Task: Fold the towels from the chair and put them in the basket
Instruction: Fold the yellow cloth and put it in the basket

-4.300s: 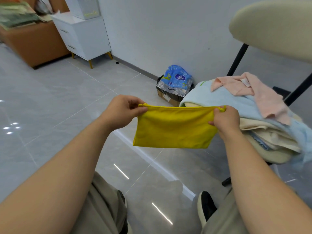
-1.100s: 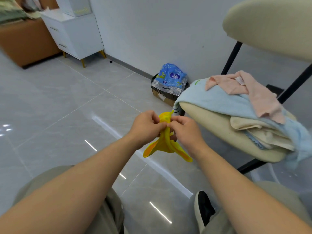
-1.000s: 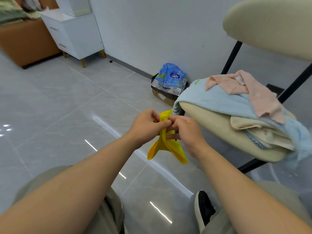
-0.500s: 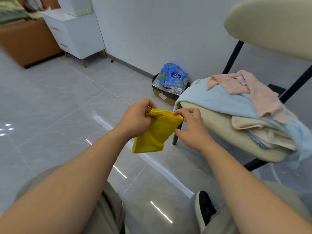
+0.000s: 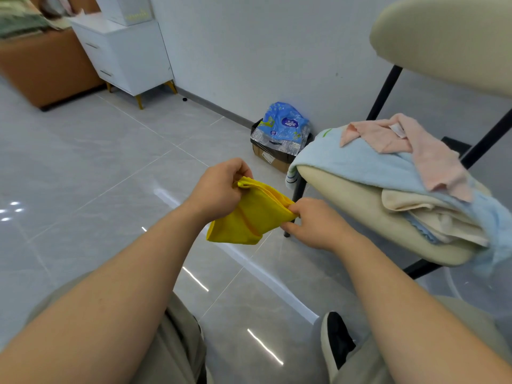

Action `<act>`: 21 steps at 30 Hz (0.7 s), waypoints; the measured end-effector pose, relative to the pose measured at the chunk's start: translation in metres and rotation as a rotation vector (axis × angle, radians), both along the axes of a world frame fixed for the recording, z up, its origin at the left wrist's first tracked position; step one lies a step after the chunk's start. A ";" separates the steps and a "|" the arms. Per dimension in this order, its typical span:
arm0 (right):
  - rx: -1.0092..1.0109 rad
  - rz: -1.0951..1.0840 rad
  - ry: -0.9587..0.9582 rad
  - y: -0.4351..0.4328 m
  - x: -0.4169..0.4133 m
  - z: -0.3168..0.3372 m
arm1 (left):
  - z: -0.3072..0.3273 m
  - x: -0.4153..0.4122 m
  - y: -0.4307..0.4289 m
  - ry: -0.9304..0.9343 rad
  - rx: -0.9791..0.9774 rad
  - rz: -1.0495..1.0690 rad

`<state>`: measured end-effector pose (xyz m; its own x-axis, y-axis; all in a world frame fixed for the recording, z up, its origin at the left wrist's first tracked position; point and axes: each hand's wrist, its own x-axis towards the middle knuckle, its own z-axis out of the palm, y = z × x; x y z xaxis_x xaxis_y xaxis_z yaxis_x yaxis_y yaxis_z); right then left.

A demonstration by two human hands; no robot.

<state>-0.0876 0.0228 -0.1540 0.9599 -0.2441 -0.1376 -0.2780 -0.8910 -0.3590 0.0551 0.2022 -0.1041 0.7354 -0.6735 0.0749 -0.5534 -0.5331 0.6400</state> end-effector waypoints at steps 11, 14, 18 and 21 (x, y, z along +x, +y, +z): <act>0.160 -0.017 -0.170 0.003 -0.008 0.041 | -0.010 0.011 -0.003 0.003 0.237 0.001; 0.338 -0.105 -0.234 0.003 -0.010 0.038 | -0.007 0.009 -0.003 0.090 0.238 0.040; 0.538 -0.266 -0.375 0.001 -0.005 0.021 | -0.005 0.005 -0.003 0.172 0.254 0.046; 0.645 -0.293 -0.411 0.000 0.000 0.017 | -0.004 0.000 -0.002 0.259 0.323 -0.063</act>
<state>-0.0876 0.0229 -0.1365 0.8740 -0.4858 0.0123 -0.2022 -0.3865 -0.8999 0.0555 0.2001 -0.1079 0.6590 -0.6760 -0.3297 -0.4338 -0.6997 0.5676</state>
